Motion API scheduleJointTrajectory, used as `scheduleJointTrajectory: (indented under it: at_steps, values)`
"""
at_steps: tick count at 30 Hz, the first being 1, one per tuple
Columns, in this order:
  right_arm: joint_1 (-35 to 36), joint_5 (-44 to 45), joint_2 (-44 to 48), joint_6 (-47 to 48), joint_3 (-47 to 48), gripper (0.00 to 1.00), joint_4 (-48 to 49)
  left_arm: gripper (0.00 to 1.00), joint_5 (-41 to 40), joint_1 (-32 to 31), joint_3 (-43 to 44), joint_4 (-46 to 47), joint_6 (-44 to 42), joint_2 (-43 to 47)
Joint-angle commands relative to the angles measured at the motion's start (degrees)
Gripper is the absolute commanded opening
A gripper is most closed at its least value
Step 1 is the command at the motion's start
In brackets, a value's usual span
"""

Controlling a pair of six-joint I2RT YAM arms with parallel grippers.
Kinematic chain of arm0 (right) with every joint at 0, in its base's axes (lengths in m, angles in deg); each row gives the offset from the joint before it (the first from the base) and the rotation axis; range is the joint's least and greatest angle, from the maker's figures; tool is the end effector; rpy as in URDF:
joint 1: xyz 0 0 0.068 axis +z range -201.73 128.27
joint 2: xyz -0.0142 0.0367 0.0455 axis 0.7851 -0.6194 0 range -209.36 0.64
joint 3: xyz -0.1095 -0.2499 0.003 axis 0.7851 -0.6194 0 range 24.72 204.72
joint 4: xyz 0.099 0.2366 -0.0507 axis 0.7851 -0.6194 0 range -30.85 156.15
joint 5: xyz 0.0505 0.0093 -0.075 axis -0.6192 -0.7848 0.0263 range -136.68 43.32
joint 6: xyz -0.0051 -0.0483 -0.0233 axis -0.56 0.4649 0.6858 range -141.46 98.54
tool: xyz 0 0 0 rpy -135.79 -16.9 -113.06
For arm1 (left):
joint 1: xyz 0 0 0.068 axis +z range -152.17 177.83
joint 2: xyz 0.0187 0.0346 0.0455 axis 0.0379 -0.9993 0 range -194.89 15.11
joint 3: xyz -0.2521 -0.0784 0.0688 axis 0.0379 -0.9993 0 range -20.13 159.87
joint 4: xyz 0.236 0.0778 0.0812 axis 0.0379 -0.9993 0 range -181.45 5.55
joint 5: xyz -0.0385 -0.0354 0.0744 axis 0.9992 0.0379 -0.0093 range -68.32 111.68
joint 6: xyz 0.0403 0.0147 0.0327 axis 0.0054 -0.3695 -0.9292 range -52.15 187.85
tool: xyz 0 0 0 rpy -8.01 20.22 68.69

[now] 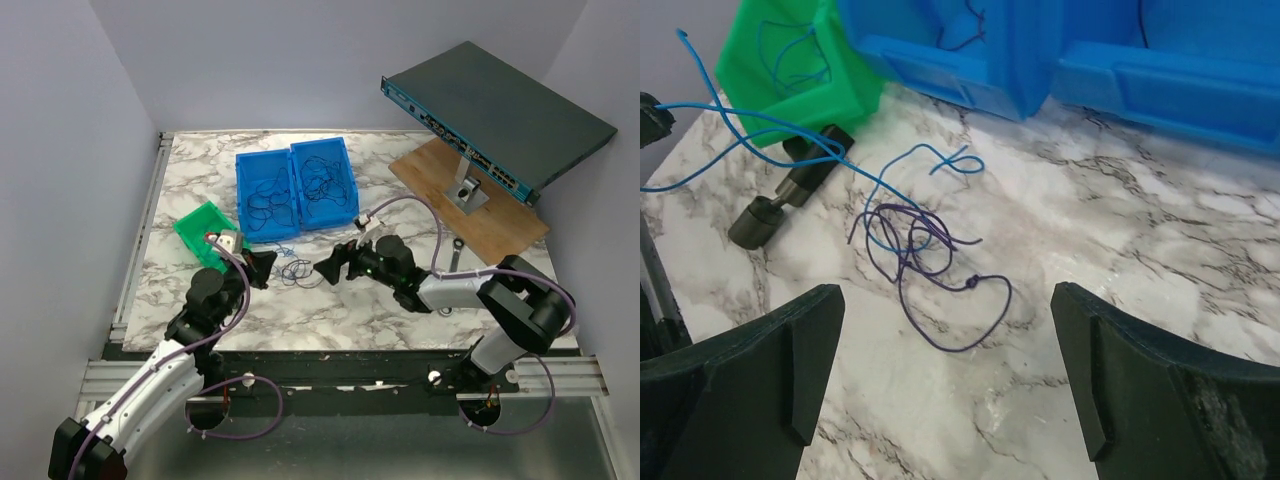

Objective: Untangle the cables
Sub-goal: Untie the cable.

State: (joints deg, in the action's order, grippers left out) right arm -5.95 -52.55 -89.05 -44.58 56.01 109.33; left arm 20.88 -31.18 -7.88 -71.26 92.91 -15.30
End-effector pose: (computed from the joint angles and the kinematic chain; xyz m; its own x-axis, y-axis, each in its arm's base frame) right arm 0.2092 0.2201 0.1717 -0.4752 0.0716 -0.8770 -0.6471 0.6469 0.4034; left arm 0.1340 -0.0738 0.2183 -0.2689 -0.3353 -0.9029 0.3961 0.8161 -0.4209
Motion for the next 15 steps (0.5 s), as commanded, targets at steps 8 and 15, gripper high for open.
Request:
scheduleJointTrajectory:
  at_steps: [8, 15]
  values:
    - [3.88, 1.10, -2.87, 2.46, -2.75, 0.92, 14.26, 0.00, 13.56, -0.52, -3.75, 9.53, -1.43, 4.45]
    - [4.06, -3.84, -5.17, 1.94, -1.36, 0.86, 14.96, 0.00, 13.52, -0.52, -4.60, 10.19, -1.16, 6.00]
